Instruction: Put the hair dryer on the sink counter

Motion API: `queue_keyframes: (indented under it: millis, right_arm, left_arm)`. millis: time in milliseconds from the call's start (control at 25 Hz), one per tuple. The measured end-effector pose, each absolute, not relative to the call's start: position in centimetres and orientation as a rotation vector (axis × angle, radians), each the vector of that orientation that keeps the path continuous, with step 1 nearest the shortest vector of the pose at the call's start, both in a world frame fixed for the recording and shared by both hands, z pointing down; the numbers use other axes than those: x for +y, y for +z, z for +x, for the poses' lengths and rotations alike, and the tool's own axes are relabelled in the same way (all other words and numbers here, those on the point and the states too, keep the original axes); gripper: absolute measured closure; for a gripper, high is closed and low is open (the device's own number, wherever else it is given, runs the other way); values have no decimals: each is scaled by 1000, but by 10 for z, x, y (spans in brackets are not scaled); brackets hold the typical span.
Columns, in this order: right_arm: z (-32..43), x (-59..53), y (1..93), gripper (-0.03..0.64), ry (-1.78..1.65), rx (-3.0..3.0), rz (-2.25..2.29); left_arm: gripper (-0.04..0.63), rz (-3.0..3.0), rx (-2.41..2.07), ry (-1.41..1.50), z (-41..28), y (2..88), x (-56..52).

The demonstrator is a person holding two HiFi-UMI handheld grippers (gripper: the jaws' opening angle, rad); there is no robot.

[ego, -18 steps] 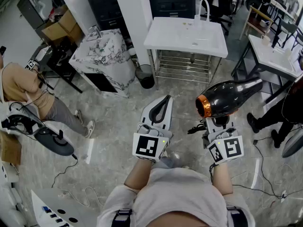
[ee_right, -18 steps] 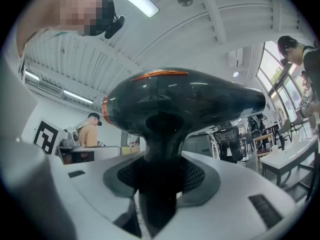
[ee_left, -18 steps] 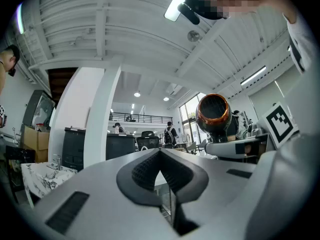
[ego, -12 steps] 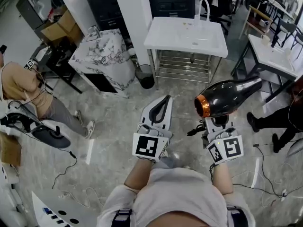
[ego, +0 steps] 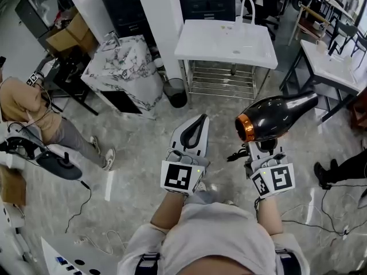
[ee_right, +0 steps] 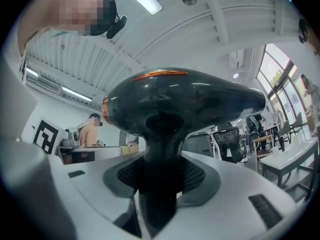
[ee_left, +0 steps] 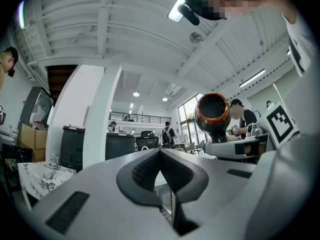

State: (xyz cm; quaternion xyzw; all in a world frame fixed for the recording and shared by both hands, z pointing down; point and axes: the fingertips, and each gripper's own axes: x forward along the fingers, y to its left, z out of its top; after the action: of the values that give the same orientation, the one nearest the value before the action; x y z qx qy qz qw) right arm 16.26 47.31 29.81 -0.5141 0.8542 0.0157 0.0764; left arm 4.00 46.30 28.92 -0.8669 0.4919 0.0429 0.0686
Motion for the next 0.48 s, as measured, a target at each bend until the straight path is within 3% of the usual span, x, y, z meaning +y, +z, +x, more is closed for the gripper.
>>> queue_keyframes:
  millis: [480]
  right_arm:
    - [124, 426, 298, 433, 44, 2491, -1619]
  left_arm:
    - [581, -2632, 1431, 157, -7, 286, 411]
